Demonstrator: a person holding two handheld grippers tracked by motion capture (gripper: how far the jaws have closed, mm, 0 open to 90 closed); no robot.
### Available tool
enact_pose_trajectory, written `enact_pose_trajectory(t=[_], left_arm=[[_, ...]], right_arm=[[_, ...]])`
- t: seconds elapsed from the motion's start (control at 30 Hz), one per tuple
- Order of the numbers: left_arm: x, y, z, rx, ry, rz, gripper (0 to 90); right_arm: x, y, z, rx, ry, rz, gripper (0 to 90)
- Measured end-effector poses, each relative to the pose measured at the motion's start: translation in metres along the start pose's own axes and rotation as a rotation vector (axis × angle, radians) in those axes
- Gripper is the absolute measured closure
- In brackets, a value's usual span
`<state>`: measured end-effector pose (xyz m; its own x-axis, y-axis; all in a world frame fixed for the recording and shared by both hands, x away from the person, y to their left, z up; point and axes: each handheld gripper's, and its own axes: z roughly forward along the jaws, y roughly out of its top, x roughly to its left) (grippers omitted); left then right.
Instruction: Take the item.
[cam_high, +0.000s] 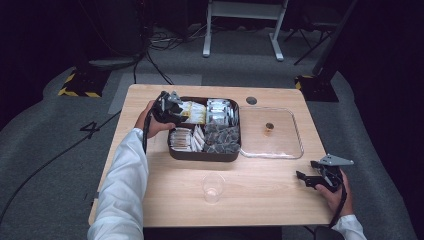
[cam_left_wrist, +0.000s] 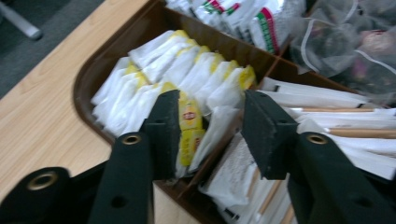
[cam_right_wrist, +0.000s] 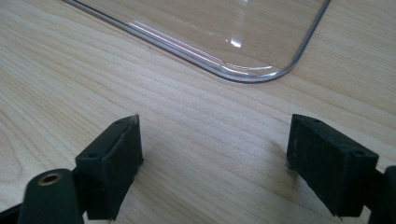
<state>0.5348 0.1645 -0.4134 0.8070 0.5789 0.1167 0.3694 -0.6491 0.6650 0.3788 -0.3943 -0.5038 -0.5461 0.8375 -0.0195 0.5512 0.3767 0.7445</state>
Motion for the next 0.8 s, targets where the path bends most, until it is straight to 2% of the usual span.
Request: enact_pose_trajectory(t=[0.2, 0.33, 0.5, 0.63, 0.8], left_arm=[[-0.003, 0.004, 0.007, 0.031, -0.029, 0.021, 63.2], [-0.005, 0.007, 0.014, 0.050, -0.018, 0.024, 63.7], [-0.003, 0.012, 0.022, 0.064, 0.001, 0.019, 60.3], [-0.003, 0.010, 0.027, 0.082, -0.016, 0.013, 60.6], [0.000, 0.006, 0.031, 0.098, -0.010, -0.002, 69.6]], right_arm=[[0.000, 0.000, 0.000, 0.000, 0.000, 0.000, 18.4], [0.000, 0.000, 0.000, 0.000, 0.000, 0.000, 18.4], [0.000, 0.000, 0.000, -0.001, -0.001, -0.001, 18.5], [0.000, 0.000, 0.000, -0.001, 0.000, -0.003, 18.6], [0.000, 0.000, 0.000, -0.002, 0.000, -0.003, 18.7]])
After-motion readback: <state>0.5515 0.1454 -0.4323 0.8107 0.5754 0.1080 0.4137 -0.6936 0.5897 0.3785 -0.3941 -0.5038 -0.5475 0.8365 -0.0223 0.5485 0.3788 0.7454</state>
